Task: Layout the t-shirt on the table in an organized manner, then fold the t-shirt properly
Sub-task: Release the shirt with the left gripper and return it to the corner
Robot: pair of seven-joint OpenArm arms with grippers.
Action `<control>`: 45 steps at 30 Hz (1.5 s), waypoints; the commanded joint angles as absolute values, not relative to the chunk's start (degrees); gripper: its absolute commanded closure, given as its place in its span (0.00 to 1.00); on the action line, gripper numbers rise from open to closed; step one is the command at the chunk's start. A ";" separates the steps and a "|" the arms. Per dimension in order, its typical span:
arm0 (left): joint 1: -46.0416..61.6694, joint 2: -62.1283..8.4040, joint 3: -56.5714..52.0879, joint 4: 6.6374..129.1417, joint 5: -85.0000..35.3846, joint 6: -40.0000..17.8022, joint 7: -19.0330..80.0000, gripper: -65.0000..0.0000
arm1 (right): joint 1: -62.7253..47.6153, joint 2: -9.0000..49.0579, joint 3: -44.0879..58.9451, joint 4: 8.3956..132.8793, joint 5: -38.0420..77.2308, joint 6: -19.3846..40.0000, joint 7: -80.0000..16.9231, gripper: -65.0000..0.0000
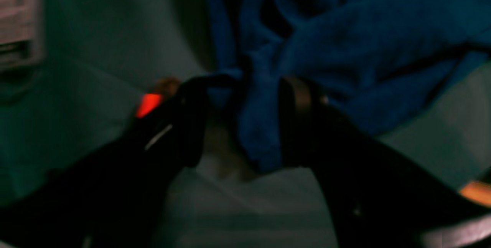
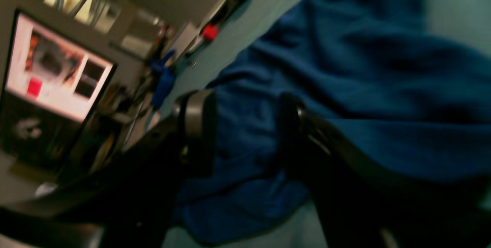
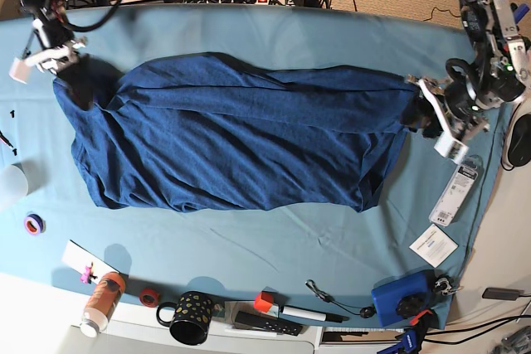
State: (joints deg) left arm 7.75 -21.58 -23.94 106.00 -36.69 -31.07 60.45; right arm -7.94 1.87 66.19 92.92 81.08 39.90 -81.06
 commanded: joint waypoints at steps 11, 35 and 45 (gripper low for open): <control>6.72 -26.96 -32.58 106.85 -42.06 -29.91 57.87 0.54 | -7.94 2.70 78.08 93.86 82.65 40.00 -80.00 0.58; 7.01 -26.68 -35.81 106.83 -44.21 -31.55 59.75 0.54 | -4.58 2.50 71.26 92.88 54.50 31.03 -68.64 0.58; 7.01 -26.68 -35.81 106.83 -44.95 -32.05 60.40 0.54 | -3.99 2.50 71.24 92.86 50.02 31.00 -67.20 0.58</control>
State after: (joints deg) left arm 7.62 -25.71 -35.38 106.02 -43.99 -31.75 61.47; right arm -4.27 1.56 71.13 91.94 48.99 30.85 -68.55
